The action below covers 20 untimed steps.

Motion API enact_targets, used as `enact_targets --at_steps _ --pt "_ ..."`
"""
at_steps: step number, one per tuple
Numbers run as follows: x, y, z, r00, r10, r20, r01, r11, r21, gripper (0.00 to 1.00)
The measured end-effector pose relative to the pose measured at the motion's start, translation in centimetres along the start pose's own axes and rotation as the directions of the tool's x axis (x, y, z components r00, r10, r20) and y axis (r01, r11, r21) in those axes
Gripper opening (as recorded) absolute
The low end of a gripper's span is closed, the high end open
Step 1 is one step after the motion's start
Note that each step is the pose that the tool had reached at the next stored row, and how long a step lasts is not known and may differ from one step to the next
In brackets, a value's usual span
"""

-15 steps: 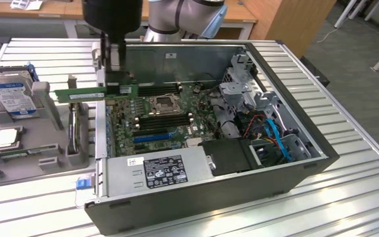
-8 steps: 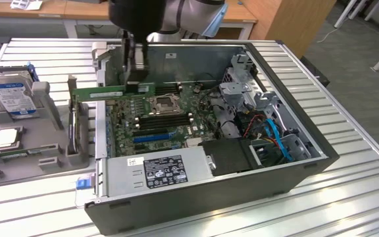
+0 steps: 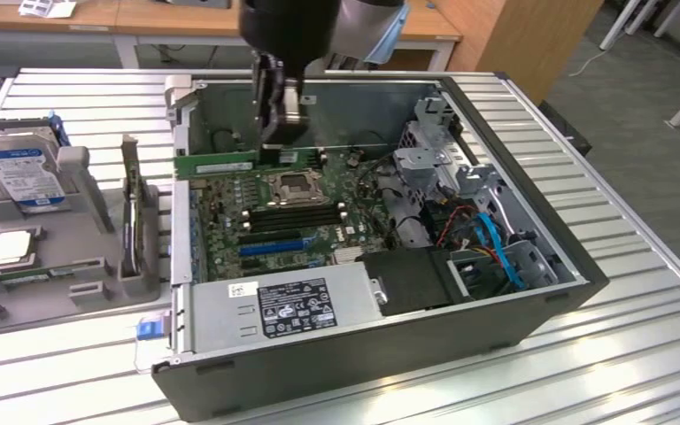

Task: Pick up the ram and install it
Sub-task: 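Pick up the ram and move it above insertion slot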

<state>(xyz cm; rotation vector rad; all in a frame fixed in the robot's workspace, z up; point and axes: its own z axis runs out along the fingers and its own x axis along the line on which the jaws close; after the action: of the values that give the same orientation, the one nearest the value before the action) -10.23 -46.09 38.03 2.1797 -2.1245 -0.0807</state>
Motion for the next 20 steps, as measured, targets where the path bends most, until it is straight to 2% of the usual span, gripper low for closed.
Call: enact_targets --at_steps 13,16,17,19,20 --pt "0.1 -5.06 -0.54 0.9999 -0.015 -0.0008 0.015 0.9999 0.0004 0.13" --pt "0.1 -5.17 -0.55 0.9999 -0.016 -0.0007 0.016 0.9999 0.0008 0.13" --pt "0.1 -5.16 -0.54 0.9999 -0.016 -0.0006 0.016 0.9999 0.0037 0.13" --pt "0.1 -5.16 -0.54 0.9999 -0.017 -0.0013 0.017 0.9996 0.0217 0.13" --pt "0.1 -5.17 -0.54 0.9999 -0.017 -0.0014 0.017 0.9995 0.0277 0.13"
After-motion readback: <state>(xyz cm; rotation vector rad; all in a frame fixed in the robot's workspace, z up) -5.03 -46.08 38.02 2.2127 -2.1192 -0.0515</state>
